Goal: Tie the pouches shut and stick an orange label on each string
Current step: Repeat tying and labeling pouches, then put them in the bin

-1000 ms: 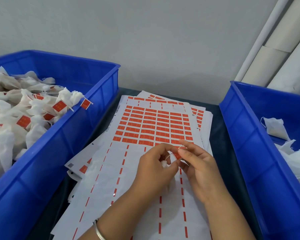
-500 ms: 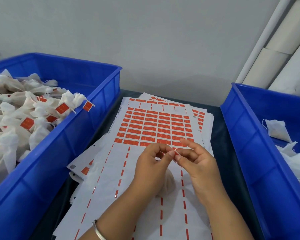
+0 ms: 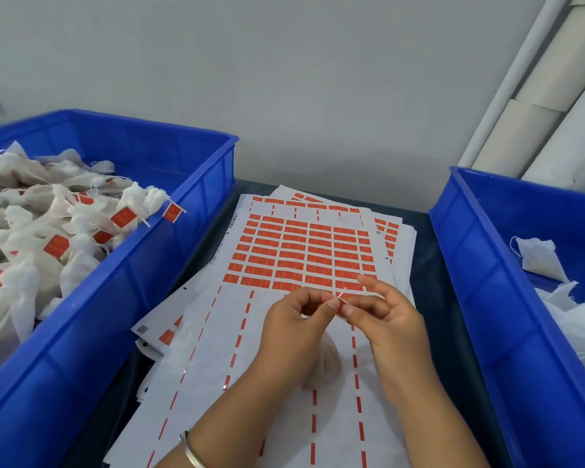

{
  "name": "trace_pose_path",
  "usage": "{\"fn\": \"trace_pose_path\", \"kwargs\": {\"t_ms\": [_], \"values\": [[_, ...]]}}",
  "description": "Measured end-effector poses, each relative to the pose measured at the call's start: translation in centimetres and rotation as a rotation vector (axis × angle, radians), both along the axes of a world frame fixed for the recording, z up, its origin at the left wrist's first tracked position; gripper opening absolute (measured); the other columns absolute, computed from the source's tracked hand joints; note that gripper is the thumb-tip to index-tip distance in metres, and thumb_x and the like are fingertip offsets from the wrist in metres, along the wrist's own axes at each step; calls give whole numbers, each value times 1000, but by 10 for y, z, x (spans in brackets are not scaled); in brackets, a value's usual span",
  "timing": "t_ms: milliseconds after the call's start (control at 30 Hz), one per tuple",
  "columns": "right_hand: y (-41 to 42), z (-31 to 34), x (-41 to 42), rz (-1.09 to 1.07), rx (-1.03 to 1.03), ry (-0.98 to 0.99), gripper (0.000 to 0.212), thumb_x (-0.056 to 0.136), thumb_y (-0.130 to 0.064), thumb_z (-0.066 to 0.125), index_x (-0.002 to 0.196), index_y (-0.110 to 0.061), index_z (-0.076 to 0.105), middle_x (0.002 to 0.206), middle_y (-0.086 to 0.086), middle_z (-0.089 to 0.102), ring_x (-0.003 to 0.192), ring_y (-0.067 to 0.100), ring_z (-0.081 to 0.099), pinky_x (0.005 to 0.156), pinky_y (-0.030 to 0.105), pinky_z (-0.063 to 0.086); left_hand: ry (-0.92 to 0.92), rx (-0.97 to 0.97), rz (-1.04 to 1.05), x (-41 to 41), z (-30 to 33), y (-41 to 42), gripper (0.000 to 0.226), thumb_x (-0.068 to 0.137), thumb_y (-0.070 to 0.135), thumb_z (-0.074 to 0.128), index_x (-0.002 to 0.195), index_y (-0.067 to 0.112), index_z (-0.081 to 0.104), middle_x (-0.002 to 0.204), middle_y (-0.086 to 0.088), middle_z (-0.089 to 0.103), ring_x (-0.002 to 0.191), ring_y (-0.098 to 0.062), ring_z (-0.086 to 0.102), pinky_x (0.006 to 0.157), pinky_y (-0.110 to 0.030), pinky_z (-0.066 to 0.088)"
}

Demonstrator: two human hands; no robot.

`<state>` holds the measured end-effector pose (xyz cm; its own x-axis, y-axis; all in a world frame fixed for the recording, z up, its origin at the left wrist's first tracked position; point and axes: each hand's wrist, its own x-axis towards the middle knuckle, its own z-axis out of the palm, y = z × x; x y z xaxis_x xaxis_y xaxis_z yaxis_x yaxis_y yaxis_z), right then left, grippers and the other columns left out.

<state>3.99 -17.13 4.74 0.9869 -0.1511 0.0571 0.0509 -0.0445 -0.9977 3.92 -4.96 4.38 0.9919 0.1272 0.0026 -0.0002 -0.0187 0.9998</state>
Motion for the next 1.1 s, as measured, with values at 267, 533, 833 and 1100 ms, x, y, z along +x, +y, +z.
{"fn": "trace_pose_path", "kwargs": {"t_ms": [267,533,833,1100], "values": [[-7,-1,5,-85,274,65,30,72,-21,72,102,-25,68,96,-8,74,91,14,72,72,29,58,72,220,-73,0,-2,-3,9,82,40,67,78,37,59,84,23,56,79,-3,55,59,-6,40],[-5,3,4,-13,401,156,26,83,-11,67,107,-22,66,98,-3,74,91,15,72,69,25,54,60,354,47,1,8,5,15,82,40,66,93,30,67,94,22,48,88,-6,52,77,-16,45],[9,14,-1,172,411,182,40,63,-16,66,103,-17,66,91,5,75,79,23,73,58,26,59,26,422,-36,-30,86,58,20,84,34,63,104,29,68,84,18,60,81,-8,60,67,-16,47],[16,7,-4,191,258,206,37,62,-20,65,99,-20,67,87,1,76,78,22,73,72,32,59,-319,103,154,-75,162,125,7,81,25,68,84,28,74,83,7,73,83,-12,70,80,-32,56]]}}
